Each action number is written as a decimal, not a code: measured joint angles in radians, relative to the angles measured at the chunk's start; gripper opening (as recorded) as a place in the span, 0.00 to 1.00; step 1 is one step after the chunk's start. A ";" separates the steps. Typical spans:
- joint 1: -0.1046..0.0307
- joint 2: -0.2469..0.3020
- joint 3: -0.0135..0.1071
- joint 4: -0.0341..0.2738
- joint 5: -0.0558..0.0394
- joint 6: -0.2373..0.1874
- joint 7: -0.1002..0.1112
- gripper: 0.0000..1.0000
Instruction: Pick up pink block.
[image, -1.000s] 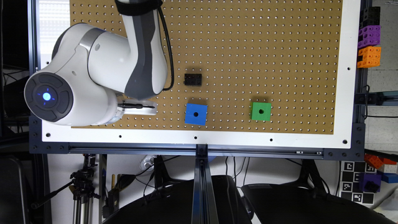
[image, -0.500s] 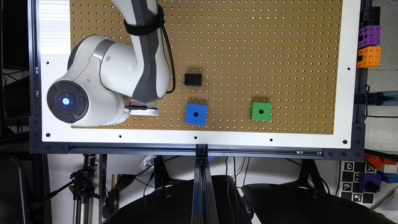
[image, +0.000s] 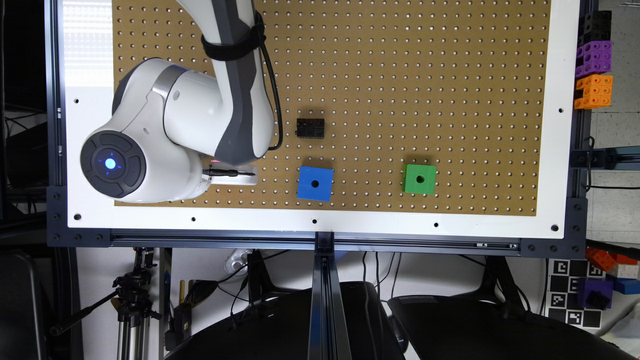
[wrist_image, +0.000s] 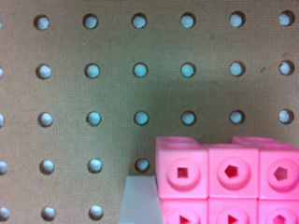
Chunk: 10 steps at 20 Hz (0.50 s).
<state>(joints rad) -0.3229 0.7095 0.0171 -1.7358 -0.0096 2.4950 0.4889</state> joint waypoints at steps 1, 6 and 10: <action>0.000 0.000 0.000 0.000 0.0000 -0.001 0.000 0.00; 0.000 -0.006 0.000 0.000 0.0000 -0.010 0.000 0.00; 0.000 -0.046 0.000 0.000 0.0000 -0.053 0.000 0.00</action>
<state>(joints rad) -0.3229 0.6630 0.0172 -1.7362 -0.0096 2.4420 0.4889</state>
